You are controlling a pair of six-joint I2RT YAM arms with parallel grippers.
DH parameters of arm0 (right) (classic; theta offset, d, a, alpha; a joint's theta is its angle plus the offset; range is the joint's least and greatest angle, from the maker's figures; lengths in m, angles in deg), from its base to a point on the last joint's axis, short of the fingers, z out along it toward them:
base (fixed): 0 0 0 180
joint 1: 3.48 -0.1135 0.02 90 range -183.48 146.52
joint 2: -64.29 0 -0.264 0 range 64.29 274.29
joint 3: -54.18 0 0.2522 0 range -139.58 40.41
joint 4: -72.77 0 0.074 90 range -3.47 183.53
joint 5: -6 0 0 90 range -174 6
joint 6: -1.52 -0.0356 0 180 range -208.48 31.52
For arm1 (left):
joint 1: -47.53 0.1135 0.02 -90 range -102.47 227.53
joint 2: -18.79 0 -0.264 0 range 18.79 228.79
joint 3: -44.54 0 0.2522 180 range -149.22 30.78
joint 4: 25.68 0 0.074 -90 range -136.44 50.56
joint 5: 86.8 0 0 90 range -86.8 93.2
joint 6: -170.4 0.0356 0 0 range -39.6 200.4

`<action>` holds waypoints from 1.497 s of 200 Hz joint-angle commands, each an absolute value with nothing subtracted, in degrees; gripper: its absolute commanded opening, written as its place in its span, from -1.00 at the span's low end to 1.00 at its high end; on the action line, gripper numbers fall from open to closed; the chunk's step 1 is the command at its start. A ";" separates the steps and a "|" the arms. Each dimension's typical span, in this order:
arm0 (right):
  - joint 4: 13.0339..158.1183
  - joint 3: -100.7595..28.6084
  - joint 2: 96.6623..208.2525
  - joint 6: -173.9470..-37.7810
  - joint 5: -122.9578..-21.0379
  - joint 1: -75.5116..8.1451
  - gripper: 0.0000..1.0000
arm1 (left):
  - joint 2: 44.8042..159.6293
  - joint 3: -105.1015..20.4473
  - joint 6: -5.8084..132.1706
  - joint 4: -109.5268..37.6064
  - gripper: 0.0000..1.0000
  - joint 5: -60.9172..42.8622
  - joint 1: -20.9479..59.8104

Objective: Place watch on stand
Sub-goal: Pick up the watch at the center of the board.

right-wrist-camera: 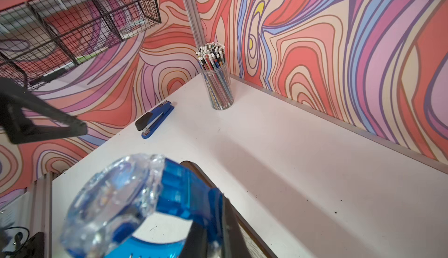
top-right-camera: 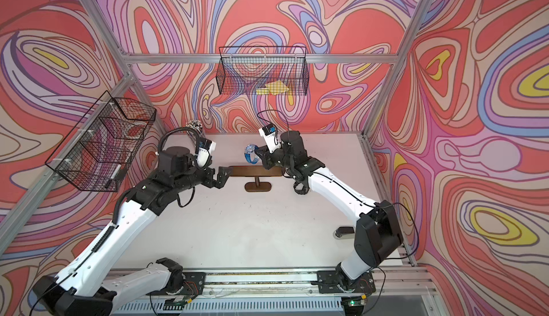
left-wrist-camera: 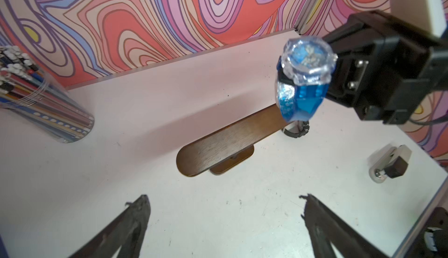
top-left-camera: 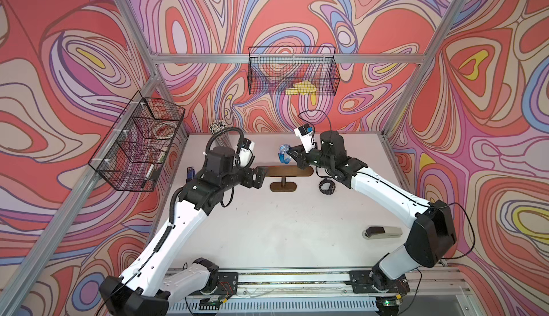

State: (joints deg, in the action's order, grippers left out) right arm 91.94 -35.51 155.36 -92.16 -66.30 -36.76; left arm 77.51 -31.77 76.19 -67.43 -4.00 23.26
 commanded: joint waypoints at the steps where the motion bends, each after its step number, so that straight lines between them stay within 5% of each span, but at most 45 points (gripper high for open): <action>1: 91.98 -35.04 156.49 -90.13 -70.40 -39.77 -1.00 | 74.07 -30.18 77.37 -63.94 0.99 1.09 23.60; 102: 85.81 -25.93 157.90 -93.87 -74.14 -45.90 -1.00 | 76.19 -23.98 69.78 -61.36 0.60 -1.11 15.00; 299: 86.80 -26.30 156.12 -90.09 -76.35 -48.22 -1.00 | 86.34 -30.10 63.40 -65.01 0.36 -4.99 15.53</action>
State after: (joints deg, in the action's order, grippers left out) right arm 87.39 -26.13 157.74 -90.68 -75.68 -47.82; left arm 86.14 -29.34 63.82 -64.17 -5.88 15.24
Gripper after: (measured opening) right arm 0.107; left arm 0.689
